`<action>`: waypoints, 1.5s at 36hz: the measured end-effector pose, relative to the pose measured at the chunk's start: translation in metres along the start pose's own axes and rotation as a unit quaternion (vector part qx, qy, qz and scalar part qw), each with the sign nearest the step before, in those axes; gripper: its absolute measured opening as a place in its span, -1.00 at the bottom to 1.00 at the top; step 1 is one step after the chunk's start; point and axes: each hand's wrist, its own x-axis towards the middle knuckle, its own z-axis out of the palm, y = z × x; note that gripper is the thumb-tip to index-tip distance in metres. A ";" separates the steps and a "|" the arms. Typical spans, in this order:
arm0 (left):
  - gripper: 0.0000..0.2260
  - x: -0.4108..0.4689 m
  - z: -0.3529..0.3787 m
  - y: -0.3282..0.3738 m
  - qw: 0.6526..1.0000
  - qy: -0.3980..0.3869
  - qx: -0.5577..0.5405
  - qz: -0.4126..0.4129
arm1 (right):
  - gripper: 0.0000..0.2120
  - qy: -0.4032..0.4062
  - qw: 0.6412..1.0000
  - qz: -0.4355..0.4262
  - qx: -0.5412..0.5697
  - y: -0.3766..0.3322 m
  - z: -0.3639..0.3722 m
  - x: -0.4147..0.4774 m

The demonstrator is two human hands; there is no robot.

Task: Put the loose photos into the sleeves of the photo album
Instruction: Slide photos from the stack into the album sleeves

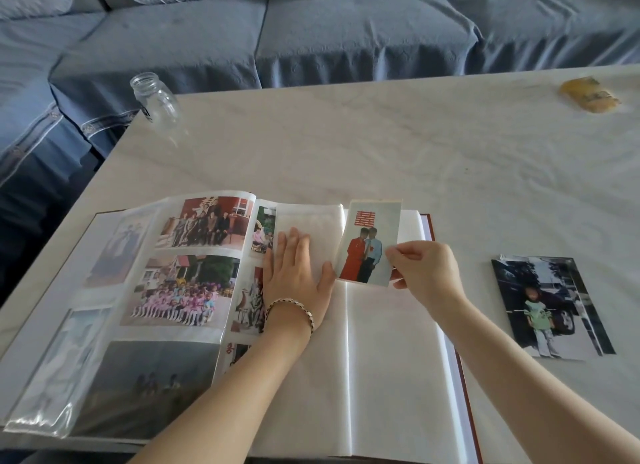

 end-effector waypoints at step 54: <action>-0.67 -0.003 0.000 -0.003 0.983 0.082 -0.163 -0.005 | -0.83 -0.083 0.996 0.041 -0.006 -0.015 0.057 0.005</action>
